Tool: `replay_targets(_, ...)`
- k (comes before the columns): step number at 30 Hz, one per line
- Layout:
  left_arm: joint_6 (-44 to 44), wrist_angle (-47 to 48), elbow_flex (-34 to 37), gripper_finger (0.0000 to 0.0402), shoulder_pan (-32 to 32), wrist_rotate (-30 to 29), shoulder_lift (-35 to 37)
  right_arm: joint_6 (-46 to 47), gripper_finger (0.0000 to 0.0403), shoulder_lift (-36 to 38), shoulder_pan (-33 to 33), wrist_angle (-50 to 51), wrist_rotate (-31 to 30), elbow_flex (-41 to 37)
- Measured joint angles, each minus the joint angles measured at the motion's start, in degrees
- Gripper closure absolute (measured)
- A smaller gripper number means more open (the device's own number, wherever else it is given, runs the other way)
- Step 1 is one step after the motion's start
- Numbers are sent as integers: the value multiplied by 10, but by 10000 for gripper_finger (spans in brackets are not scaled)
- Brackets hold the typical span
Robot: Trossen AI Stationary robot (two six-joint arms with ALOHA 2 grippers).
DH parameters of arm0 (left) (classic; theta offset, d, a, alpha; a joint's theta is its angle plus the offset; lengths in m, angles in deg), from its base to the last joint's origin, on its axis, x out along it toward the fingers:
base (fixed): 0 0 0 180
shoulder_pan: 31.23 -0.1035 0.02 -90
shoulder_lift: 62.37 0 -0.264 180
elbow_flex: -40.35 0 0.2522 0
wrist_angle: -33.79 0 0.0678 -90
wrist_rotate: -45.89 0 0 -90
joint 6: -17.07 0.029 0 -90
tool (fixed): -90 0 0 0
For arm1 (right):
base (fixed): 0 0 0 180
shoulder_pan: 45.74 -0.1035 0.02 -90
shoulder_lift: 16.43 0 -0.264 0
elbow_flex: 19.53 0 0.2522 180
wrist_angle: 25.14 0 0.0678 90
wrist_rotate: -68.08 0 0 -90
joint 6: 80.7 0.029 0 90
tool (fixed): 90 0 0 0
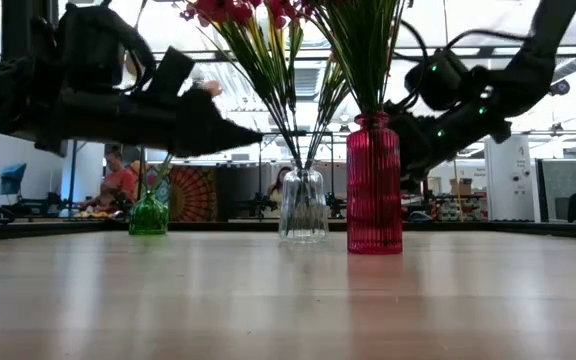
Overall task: Sort flowers into vase by color
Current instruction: Adjust the transparent vase
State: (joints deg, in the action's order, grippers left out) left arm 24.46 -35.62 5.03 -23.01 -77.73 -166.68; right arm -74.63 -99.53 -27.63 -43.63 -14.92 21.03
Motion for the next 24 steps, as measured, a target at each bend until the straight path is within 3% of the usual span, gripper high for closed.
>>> replay_targets(7,-13,82,11,200,0,37,-1,-1,193,-58,3,-101,23,0)
replay_targets(14,-4,87,-10,200,-5,58,-20,-16,193,-97,0,-152,38,0)
replay_targets(24,-7,88,-19,200,-12,57,-42,-68,193,-80,-1,-161,47,0)
